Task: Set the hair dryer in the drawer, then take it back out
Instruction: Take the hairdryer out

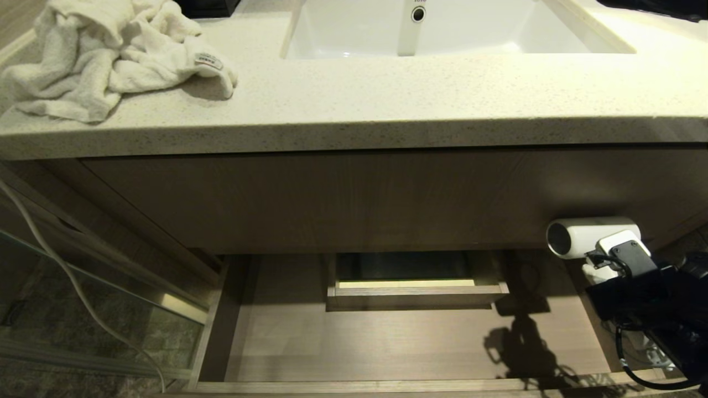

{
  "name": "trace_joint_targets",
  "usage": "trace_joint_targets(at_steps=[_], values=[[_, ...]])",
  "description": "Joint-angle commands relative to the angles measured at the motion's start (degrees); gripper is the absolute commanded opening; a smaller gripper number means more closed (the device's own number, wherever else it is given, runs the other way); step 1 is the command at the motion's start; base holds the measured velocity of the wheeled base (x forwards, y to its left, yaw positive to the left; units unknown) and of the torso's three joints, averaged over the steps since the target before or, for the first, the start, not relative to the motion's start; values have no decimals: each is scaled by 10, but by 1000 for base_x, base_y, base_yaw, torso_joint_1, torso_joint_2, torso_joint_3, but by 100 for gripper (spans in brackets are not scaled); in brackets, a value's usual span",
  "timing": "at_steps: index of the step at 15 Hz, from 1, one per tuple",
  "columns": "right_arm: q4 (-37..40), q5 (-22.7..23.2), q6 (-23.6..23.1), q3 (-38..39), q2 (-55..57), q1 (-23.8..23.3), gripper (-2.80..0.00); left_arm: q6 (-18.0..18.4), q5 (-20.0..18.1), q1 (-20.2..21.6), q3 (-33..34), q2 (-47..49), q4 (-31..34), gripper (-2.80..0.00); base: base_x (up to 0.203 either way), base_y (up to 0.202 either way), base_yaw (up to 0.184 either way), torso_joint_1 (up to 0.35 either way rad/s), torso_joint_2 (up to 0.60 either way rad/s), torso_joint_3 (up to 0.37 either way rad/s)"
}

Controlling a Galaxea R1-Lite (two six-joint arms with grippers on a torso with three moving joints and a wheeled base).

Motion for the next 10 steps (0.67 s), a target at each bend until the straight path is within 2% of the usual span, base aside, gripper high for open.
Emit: trace_joint_targets(at_steps=[1,4,6,7,10], values=[[10,-9,-4,4,-75,4,-280,0,0,0,1,0,0,-280,0,0,0,0,0,0],[106,-27,-8,1,-176,10,-280,0,0,0,1,1,0,-280,0,0,0,0,0,0],[209,-51,-7,-21,-262,23,-280,0,0,0,1,1,0,-280,0,0,0,0,0,0],[267,-62,-6,-37,-304,30,-280,0,0,0,1,1,0,-280,0,0,0,0,0,0],[504,-78,7,-99,-421,38,-280,0,0,0,1,1,0,-280,0,0,0,0,0,0]])
